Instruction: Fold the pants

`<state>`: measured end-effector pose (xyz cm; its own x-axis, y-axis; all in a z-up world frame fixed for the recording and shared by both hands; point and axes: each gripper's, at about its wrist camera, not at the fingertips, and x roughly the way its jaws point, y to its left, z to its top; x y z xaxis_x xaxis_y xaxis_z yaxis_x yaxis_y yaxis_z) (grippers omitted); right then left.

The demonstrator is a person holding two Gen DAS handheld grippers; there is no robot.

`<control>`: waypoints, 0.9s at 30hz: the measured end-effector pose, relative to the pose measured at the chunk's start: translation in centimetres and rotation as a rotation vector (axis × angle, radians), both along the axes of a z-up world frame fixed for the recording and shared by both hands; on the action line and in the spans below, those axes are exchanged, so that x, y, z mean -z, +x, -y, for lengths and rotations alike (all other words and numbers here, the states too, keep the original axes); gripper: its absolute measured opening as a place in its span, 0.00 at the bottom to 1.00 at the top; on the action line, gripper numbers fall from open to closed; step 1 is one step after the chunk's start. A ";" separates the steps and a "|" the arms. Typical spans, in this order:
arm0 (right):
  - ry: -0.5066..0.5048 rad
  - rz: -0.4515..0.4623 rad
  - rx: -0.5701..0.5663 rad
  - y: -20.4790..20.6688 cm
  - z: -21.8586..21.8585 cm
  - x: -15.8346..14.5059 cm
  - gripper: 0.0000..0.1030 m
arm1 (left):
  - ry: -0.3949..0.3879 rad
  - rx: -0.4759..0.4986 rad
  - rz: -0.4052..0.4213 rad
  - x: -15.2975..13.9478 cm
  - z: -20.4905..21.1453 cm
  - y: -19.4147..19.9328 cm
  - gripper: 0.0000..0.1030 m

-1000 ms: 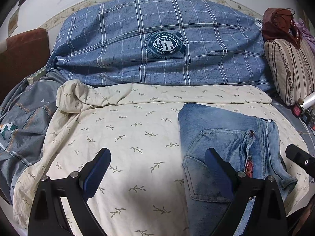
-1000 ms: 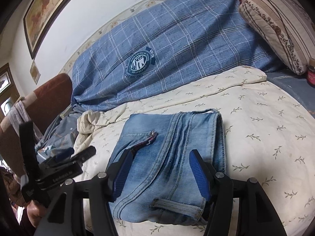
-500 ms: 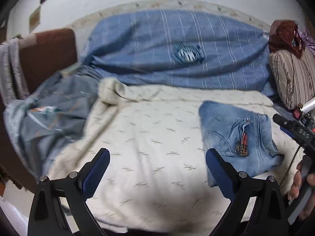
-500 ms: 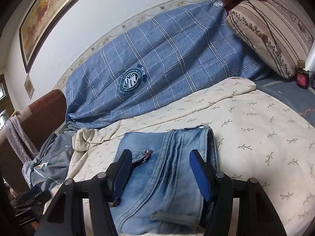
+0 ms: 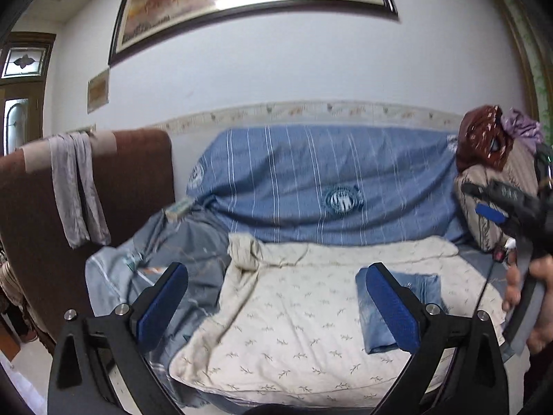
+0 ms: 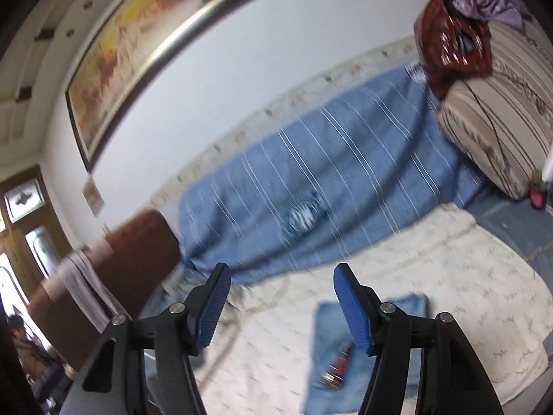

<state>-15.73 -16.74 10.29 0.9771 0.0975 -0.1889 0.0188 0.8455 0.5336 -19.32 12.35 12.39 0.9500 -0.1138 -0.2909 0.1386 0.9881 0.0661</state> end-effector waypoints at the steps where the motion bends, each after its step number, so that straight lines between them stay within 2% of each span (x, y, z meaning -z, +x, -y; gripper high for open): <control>1: -0.001 0.019 -0.003 -0.2 -0.3 -1.0 0.64 | -0.001 0.001 0.010 -0.3 -0.2 -0.4 1.00; 5: 0.004 0.081 -0.018 -1.0 -1.6 -4.7 0.67 | 0.010 0.001 0.037 -1.2 -0.4 -1.4 1.00; 10: -0.014 0.144 -0.054 -1.7 -3.0 -7.8 0.67 | -0.017 -0.002 0.031 -2.1 -0.8 -1.5 1.00; 16: -0.076 0.201 -0.101 -2.8 -4.0 -9.1 0.72 | -0.027 0.006 0.000 -1.6 -0.1 0.0 1.00; 19: -0.141 0.197 -0.098 -2.2 -3.7 -7.9 0.74 | -0.006 0.013 -0.053 0.2 1.1 2.4 1.00; 22: -0.178 0.146 -0.076 -0.3 -2.5 -5.1 0.74 | 0.010 0.021 -0.127 2.6 2.2 5.2 1.00; 27: -0.179 -0.011 -0.043 4.5 0.7 2.6 0.74 | 0.029 0.021 -0.263 8.1 3.8 9.6 1.00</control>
